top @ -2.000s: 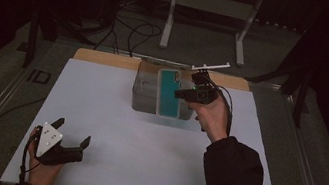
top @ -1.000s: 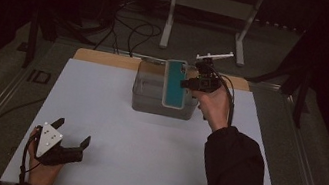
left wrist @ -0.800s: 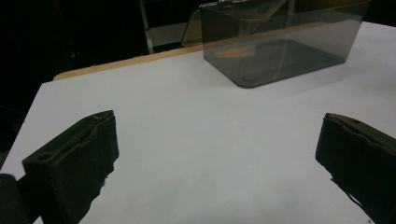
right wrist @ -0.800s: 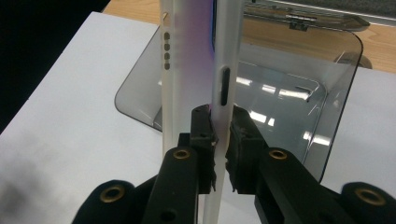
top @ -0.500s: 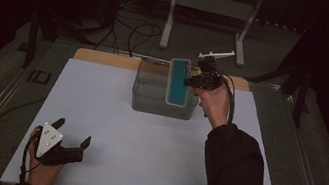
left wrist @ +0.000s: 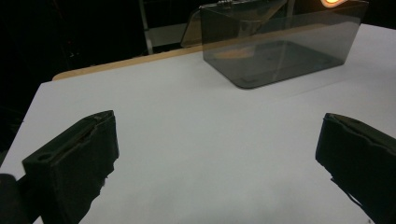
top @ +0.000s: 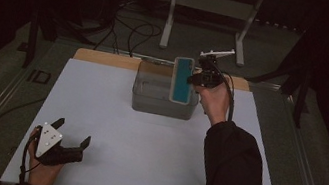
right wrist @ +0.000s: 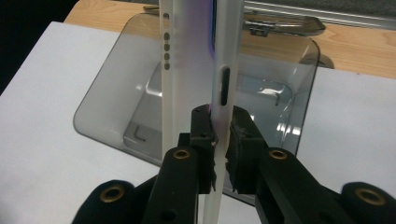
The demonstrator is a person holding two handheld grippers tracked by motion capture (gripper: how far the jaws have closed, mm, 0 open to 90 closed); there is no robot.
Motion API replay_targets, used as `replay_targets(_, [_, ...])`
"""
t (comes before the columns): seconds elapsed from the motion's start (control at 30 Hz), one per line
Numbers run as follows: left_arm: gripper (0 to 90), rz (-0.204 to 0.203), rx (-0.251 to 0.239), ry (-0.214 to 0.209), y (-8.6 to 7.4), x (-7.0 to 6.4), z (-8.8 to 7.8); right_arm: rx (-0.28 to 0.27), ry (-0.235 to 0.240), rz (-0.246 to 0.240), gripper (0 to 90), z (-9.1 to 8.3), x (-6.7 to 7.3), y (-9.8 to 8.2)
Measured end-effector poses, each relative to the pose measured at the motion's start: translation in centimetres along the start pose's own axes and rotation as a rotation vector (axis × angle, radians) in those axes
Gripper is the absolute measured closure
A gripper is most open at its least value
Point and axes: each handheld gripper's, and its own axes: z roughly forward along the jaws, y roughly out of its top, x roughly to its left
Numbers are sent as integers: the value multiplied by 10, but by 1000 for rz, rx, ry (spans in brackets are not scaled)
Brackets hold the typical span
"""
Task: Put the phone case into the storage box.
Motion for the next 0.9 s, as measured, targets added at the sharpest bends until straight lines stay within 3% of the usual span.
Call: replay_targets(0.9, [3,1,1,-1,0,0,0,10,-93,71,826,14,-18,4])
